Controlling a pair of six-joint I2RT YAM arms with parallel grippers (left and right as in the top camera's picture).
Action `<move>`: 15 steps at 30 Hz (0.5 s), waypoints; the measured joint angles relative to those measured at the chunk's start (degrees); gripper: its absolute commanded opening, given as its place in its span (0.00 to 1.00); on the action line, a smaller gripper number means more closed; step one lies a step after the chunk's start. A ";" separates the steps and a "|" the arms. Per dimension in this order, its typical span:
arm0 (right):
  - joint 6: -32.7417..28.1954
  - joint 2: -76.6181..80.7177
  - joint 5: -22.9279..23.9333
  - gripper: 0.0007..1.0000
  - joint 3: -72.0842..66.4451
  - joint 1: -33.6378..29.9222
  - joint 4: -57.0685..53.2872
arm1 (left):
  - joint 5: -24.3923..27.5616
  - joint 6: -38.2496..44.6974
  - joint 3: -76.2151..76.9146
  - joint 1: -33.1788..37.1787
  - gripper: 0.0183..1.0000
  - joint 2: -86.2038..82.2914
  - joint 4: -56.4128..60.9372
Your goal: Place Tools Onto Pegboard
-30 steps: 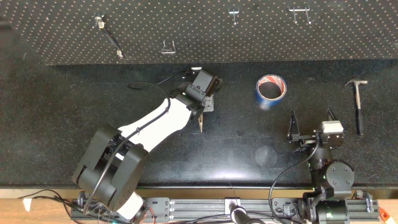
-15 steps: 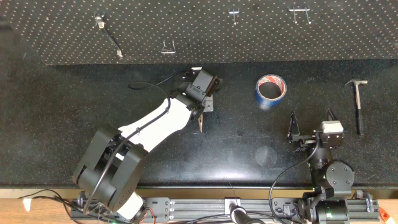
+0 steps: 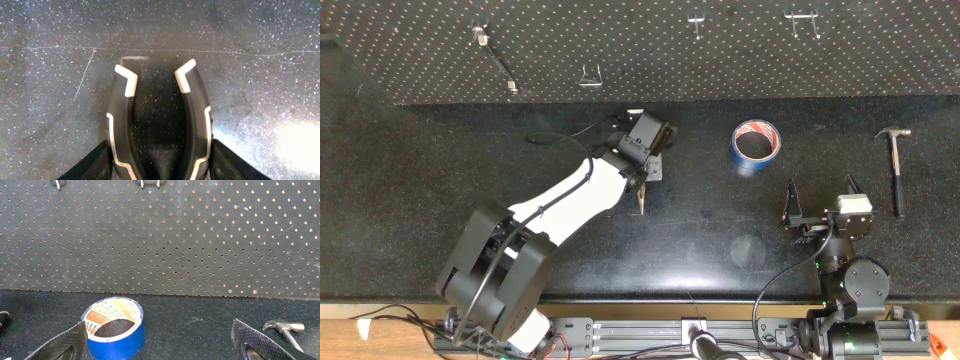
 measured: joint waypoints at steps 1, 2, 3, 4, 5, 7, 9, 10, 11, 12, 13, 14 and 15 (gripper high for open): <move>0.00 0.00 0.00 0.93 0.00 0.00 0.00 | 0.42 0.02 -0.02 0.00 0.01 -1.01 -1.95; 0.00 0.04 0.00 0.93 0.00 0.00 0.00 | 0.85 0.00 -0.07 0.00 0.01 -3.72 -4.94; 0.00 0.02 0.02 0.93 0.00 0.00 0.00 | 0.92 0.00 -0.09 0.00 0.01 -6.69 -6.08; 0.00 0.00 0.00 0.94 0.00 0.00 0.00 | 0.98 -0.02 -0.11 0.00 0.01 -10.43 -7.34; 0.00 0.02 0.00 0.93 0.00 0.00 0.00 | 1.05 -0.02 -0.11 0.00 0.01 -14.95 -7.78; 0.00 0.04 0.02 0.93 0.00 0.00 0.00 | 1.22 -0.02 -0.11 0.00 0.01 -22.25 -8.37; 0.00 0.04 0.02 0.93 0.00 0.00 0.00 | 1.22 0.00 -0.13 0.00 0.01 -30.62 -9.97; 0.00 0.02 0.00 0.93 0.00 0.00 0.00 | 1.14 0.02 -0.13 0.02 0.01 -34.01 -12.00; 0.00 0.00 0.02 0.93 0.00 0.00 0.00 | 0.98 0.02 -0.13 0.42 0.01 -38.77 -13.81; 0.00 0.02 0.00 0.93 0.00 0.00 0.00 | 0.76 0.94 -0.13 1.18 0.01 -41.27 -14.10; 0.02 0.00 0.02 0.93 0.00 0.00 0.00 | 0.28 2.91 -0.13 3.26 0.01 -43.54 -14.08; 0.00 0.00 0.02 0.93 0.00 0.00 0.00 | -0.11 4.22 -0.13 4.17 0.01 -43.93 -13.64; 0.00 0.00 0.02 0.93 0.00 -0.02 0.00 | -0.55 7.80 -0.35 7.10 0.01 -44.11 -9.51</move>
